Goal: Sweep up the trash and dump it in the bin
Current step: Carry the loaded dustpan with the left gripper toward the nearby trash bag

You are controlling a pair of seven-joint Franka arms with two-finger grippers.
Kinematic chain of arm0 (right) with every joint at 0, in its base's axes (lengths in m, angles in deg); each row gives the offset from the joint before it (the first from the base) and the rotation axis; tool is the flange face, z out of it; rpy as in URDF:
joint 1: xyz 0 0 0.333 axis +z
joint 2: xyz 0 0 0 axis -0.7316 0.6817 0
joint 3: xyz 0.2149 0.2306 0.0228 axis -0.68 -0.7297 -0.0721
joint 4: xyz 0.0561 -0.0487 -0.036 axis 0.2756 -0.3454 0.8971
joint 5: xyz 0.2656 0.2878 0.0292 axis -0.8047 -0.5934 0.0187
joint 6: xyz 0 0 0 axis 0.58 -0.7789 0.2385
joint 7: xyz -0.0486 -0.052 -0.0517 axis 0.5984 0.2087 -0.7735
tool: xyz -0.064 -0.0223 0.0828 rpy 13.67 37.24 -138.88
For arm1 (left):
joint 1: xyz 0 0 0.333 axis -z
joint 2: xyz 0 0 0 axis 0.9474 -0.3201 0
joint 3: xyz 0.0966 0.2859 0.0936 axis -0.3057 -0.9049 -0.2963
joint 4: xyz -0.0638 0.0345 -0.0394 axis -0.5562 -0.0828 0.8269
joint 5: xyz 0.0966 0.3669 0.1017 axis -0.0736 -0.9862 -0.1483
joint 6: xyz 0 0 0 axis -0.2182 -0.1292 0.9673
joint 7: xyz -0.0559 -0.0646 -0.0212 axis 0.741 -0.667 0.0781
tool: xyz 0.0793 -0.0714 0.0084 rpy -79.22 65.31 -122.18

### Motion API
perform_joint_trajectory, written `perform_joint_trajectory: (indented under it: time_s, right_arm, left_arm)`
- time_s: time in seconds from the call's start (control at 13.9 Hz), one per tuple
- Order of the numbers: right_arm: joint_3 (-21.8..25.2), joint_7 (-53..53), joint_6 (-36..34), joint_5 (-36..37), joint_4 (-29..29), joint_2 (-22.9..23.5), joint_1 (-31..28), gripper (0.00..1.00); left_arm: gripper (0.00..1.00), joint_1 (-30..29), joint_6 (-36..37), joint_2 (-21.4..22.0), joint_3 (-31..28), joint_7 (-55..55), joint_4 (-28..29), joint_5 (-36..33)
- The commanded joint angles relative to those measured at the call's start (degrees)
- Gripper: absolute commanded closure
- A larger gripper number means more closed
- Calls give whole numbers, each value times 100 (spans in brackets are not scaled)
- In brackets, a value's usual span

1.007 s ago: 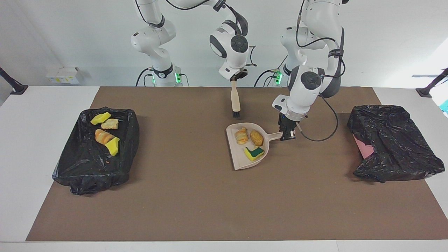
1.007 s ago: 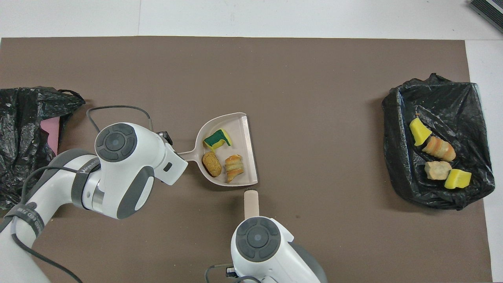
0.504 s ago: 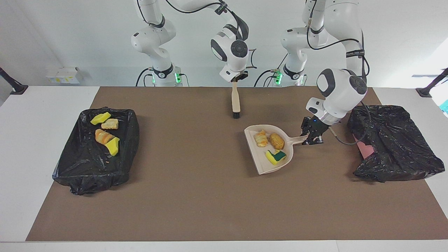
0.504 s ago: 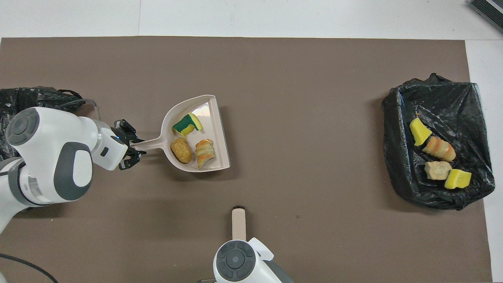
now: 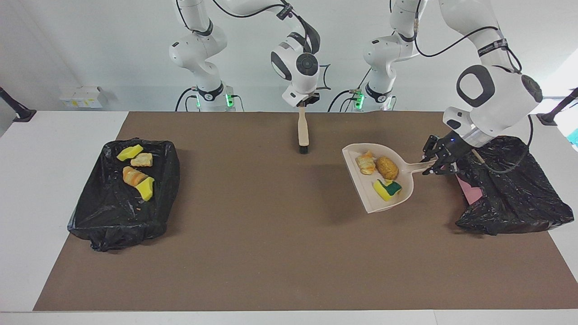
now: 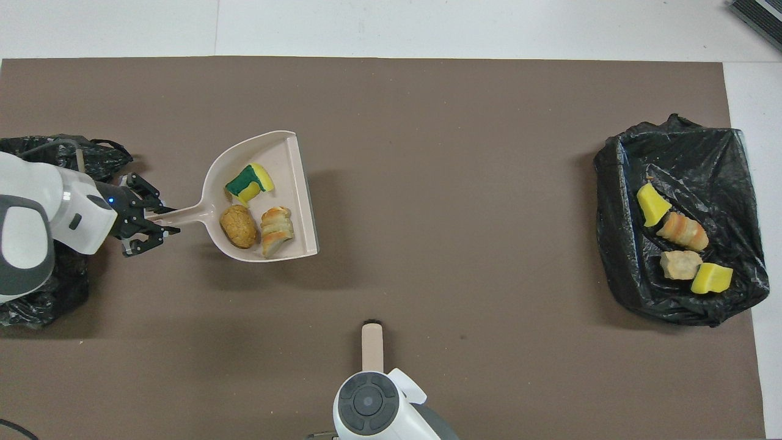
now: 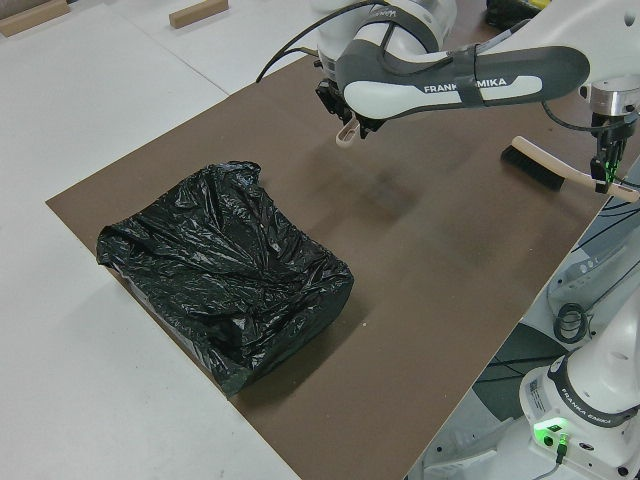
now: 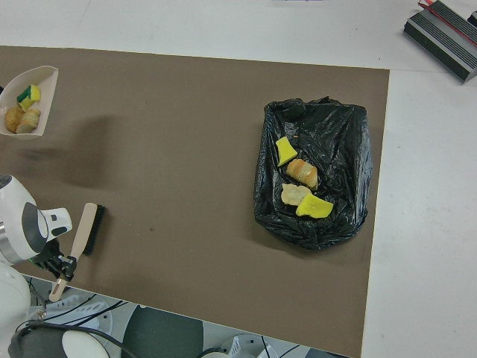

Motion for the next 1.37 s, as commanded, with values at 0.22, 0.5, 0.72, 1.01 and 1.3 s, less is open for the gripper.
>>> perform_joint_trajectory:
  time_s: [0.22, 0.5, 0.72, 1.01, 1.3]
  right_arm:
    - [8, 139, 71, -33, 692, 191, -744, 17]
    - [34, 454, -17, 755, 886, -283, -1700, 3]
    - [25, 884, -26, 1459, 1202, -284, -2605, 0]
    - [25, 1220, -490, 1804, 2000, -292, -3625, 0]
    - [43, 2272, -1675, 2286, 3125, -292, -4216, 0]
  left_arm:
    - [100, -585, 734, -158, 25, 76, -878, -180]
    - [100, -964, 1068, -352, 17, 392, -1309, -629]
    - [100, -1350, 1086, -378, 17, 796, -1371, -822]
    - [100, -1939, 1104, -396, 8, 1306, -1520, -1121]
    - [100, -2283, 1095, -545, 8, 1684, -1775, -1621]
